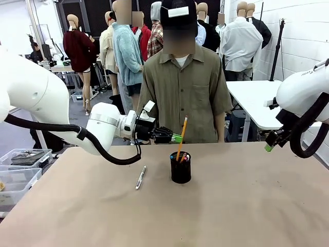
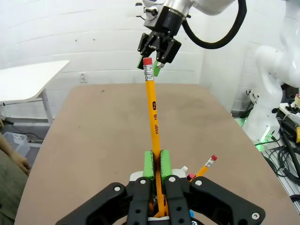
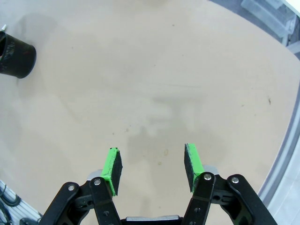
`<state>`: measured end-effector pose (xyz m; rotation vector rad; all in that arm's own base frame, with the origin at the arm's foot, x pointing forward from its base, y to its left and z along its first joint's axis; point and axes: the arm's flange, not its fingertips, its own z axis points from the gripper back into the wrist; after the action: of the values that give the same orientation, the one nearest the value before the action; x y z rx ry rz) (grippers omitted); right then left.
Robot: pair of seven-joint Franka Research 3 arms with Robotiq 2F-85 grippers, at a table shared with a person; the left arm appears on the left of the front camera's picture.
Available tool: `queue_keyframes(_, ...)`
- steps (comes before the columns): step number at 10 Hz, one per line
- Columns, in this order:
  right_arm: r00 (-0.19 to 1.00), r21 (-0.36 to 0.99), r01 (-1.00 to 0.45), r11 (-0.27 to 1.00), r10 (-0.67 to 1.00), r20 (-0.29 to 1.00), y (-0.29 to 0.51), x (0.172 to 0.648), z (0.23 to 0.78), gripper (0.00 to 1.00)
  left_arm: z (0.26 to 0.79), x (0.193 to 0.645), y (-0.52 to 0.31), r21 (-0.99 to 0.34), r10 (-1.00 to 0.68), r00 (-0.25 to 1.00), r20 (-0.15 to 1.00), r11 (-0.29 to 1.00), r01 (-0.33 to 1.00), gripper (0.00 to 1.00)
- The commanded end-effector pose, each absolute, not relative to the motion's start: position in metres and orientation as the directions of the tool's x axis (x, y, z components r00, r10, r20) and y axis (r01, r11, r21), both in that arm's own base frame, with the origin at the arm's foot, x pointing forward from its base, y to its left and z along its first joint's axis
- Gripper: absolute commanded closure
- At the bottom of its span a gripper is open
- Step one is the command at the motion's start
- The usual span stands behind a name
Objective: Place the pens into the pen holder.
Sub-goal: Pick up a writing instrument from the table and place it into the Pen holder.
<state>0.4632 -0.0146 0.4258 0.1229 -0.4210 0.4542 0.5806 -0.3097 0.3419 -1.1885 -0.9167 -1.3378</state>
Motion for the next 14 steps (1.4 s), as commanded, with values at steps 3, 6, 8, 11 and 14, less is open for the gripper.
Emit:
queue_keyframes(3,0.807,-0.003,-0.456,0.89,0.415,0.421,-0.016,0.461,0.422,0.32,0.344,0.583,-0.317,-0.095,-0.248,0.058,0.967,-0.142,0.985,0.51)
queue_keyframes(6,0.807,-0.003,-0.456,0.89,0.415,0.421,-0.016,0.461,0.422,0.32,0.357,0.564,-0.29,-0.004,-0.209,-0.015,0.978,-0.089,0.996,0.51)
queue_keyframes(8,0.807,-0.003,-0.456,0.89,0.415,0.421,-0.016,0.461,0.422,0.32,0.379,0.541,-0.258,0.027,-0.25,-0.021,0.968,0.021,0.999,0.51)
queue_keyframes(11,0.807,-0.003,-0.456,0.89,0.415,0.421,-0.016,0.461,0.422,0.32,0.413,0.481,-0.202,0.032,-0.378,0.036,0.925,0.173,0.984,0.51)
queue_keyframes(14,0.807,-0.003,-0.456,0.89,0.415,0.421,-0.016,0.461,0.422,0.32,0.436,0.442,-0.18,-0.016,-0.596,0.297,0.746,0.431,0.902,0.51)
